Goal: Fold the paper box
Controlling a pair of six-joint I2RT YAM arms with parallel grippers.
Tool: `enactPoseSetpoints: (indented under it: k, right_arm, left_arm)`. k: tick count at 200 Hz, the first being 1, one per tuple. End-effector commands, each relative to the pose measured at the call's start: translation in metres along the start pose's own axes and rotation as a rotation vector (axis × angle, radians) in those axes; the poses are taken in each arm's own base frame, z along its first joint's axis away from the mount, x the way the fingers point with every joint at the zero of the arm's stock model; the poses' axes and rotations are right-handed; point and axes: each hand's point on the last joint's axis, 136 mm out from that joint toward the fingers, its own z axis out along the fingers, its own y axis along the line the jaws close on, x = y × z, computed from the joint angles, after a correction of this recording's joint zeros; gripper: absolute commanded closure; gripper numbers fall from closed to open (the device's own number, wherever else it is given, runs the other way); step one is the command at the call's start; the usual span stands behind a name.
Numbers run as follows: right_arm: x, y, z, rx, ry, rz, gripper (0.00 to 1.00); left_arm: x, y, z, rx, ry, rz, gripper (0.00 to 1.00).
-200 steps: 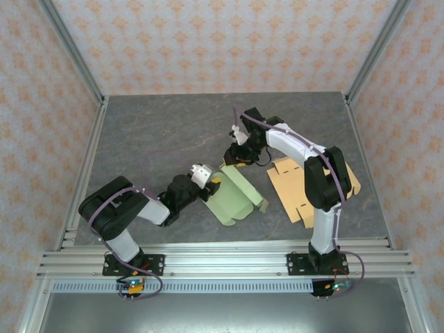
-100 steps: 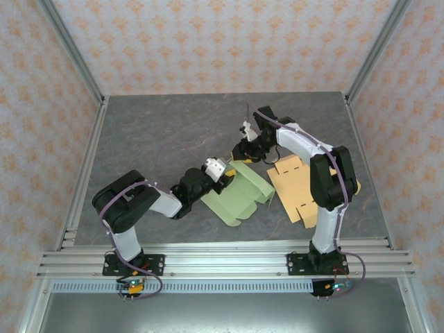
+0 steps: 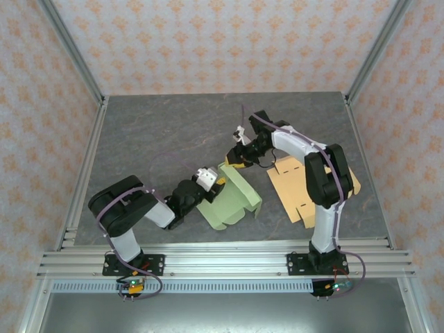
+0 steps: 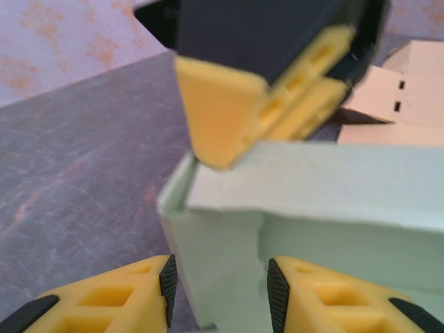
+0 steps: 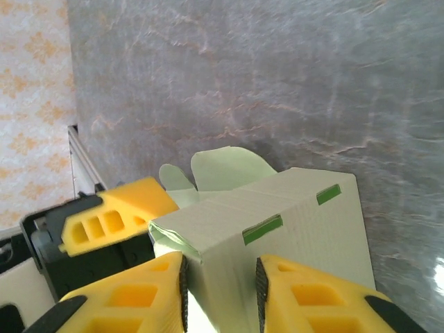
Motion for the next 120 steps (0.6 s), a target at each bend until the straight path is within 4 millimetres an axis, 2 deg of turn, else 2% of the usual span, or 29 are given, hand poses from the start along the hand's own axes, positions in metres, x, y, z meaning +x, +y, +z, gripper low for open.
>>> enactPoseSetpoints:
  k: [1, 26, 54, 75, 105, 120]
  right_arm:
    - [0.012, -0.004, 0.015, -0.001, 0.064, -0.003, 0.69]
    - [0.016, 0.001, 0.018, -0.025, 0.082, -0.014, 0.70]
    - [0.019, 0.005, 0.021, -0.037, 0.104, -0.026, 0.70]
    - [0.023, 0.007, 0.023, -0.048, 0.116, -0.032, 0.71]
    - [0.027, 0.007, 0.029, -0.048, 0.135, -0.033, 0.71]
    - [0.027, 0.007, 0.030, -0.050, 0.139, -0.031, 0.71]
  left_arm:
    - [-0.010, 0.015, -0.005, -0.043, -0.043, 0.013, 0.59]
    - [-0.010, 0.009, 0.002, -0.007, -0.041, 0.029, 0.63]
    - [0.003, 0.002, 0.008, 0.026, -0.024, 0.022, 0.71]
    - [0.010, 0.001, 0.011, 0.025, -0.006, 0.021, 0.74]
    - [0.005, -0.003, 0.022, 0.045, -0.022, 0.018, 0.76]
    - [0.004, -0.003, 0.028, 0.043, -0.025, 0.016, 0.81]
